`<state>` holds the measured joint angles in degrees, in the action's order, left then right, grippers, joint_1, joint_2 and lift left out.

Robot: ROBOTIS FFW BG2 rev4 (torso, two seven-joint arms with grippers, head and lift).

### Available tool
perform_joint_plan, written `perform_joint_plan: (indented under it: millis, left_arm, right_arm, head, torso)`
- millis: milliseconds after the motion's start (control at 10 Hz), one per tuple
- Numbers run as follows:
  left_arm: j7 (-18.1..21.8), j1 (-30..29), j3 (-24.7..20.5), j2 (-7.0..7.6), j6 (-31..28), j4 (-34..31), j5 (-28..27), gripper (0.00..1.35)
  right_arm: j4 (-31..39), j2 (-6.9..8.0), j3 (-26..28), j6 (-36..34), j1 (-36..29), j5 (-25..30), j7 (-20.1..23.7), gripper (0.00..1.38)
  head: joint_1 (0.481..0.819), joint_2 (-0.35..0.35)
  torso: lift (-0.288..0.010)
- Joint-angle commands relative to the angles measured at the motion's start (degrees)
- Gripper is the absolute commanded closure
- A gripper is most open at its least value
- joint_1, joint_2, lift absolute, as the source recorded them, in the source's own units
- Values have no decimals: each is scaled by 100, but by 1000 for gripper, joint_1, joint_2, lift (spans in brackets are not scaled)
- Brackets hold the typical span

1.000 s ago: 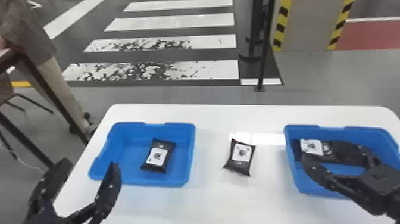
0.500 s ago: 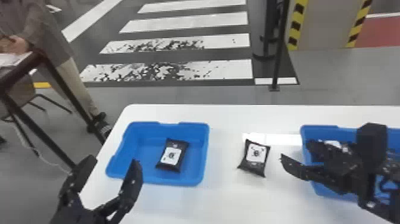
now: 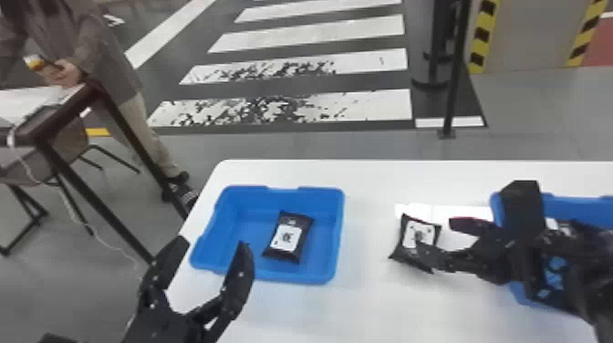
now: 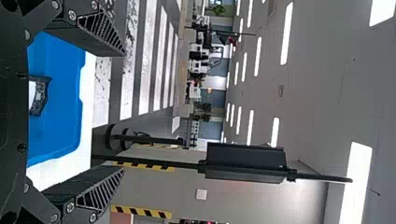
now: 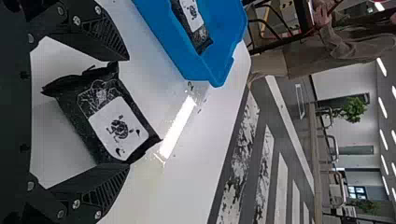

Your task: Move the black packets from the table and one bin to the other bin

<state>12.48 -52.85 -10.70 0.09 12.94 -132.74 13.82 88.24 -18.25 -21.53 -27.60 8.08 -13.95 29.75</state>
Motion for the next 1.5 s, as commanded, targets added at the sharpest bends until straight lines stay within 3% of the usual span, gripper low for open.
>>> perform_joint_plan:
  millis: [0,200,600,700,800,900,1400]
  left_arm:
    - [0,40,42,-24,0,63,46,176]
    - [0,138,122,-24,42,175,91,176]
    - [0,223,202,-24,84,344,171,176]
    - [0,237,202,-24,113,358,183,176]
    - [0,223,213,-24,141,358,206,176]
    - [0,195,213,-24,155,358,251,176]
    - [0,124,190,-24,253,358,297,176]
  right_arm:
    - [-450,-12,-463,186,430,-10,-110,214]
    - [-1224,-29,-1171,369,1063,-67,-250,214]
    - [-1843,-47,-1823,229,1429,-216,-400,234]
    - [-1828,-56,-1960,144,1499,-204,-426,449]
    - [-1702,-47,-1994,60,1485,-204,-523,918]
    - [-1646,-38,-1994,32,1457,-227,-602,1254]
    - [-1210,-38,-1560,257,1119,-376,-804,1271]
  head:
    - [695,274]
    - [695,284]
    - [695,287]
    - [695,287]
    - [695,287]
    - [695,291]
    - [695,320]
  torso:
    - [-110]
    - [-110]
    - [-110]
    - [-110]
    - [-110]
    - [-110]
    - [-110]
